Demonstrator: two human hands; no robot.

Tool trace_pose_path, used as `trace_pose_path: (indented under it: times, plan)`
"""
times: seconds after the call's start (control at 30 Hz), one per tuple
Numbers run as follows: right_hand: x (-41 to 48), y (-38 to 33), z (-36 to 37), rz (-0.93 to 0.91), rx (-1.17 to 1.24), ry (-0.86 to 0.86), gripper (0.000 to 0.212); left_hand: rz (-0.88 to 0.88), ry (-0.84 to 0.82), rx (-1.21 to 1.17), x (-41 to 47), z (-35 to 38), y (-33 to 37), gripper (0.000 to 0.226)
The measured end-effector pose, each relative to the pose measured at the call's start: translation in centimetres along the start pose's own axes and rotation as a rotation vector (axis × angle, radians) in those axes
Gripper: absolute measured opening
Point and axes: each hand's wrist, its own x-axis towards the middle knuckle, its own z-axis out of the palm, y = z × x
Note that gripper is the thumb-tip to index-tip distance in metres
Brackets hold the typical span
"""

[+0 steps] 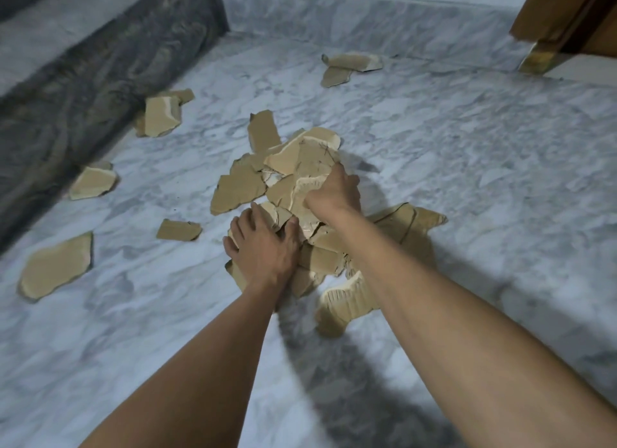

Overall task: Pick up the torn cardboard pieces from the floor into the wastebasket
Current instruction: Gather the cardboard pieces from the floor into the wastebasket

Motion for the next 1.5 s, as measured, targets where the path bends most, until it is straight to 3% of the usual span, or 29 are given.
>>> trace_pose_path:
  times: [0.17, 0.33, 0.57, 0.7, 0.8, 0.87, 0.97, 1.07, 1.17, 1.27, 1.37, 1.5]
  plan:
    - [0.0, -0.3, -0.3, -0.066, -0.101, -0.010, 0.073, -0.052, -0.082, 0.038, 1.2, -1.1, 0.9, 0.079]
    - [0.5, -0.5, -0.3, -0.004, 0.154, -0.120, 0.082, -0.053, -0.195, 0.025, 2.6, -2.3, 1.6, 0.056]
    - [0.0, 0.3, -0.5, 0.150, 0.579, -0.322, 0.091, -0.147, -0.375, -0.189, 4.4, -4.0, 2.6, 0.066]
    - [-0.2, 0.5, -2.6, 0.100, 0.728, -0.333, 0.052, -0.136, -0.361, -0.618, 3.8, -3.8, 3.8, 0.062]
    - [-0.5, 0.2, -6.8, 0.028, 0.752, -0.296, 0.045, -0.003, -0.325, -0.902, 3.2, -5.0, 7.2, 0.052]
    - [-0.8, -0.2, -10.3, -0.004, 0.768, -0.244, 0.047, 0.141, -0.303, -0.931, 2.6, -6.4, 10.5, 0.049]
    - [-1.5, -1.1, -16.6, -0.046, 0.781, -0.134, 0.046, 0.307, -0.327, -1.012, 1.5, -8.9, 16.6, 0.017]
    - [-3.4, -1.8, -23.9, -0.102, 0.796, -0.012, 0.049, 0.411, -0.385, -1.082, -0.7, -11.5, 23.7, 0.030]
    - [-6.2, -1.5, -31.8, -0.121, 0.774, 0.129, 0.051, 0.391, -0.434, -1.115, -2.1, -12.1, 30.9, 0.034]
    - [-9.4, 0.2, -39.6, -0.111, 0.721, 0.276, 0.044, 0.334, -0.644, -1.165, -4.4, -11.9, 38.0, 0.028]
    - [-12.3, 3.1, -46.3, -0.115, 0.747, 0.477, 0.046, 0.412, -0.842, -1.167, -8.7, -12.4, 44.3, 0.042]
    - [-15.5, 8.4, -52.2, -0.037, 0.658, 0.773, 0.052, 0.530, -0.911, -1.026, -15.3, -11.7, 50.5, 0.049]
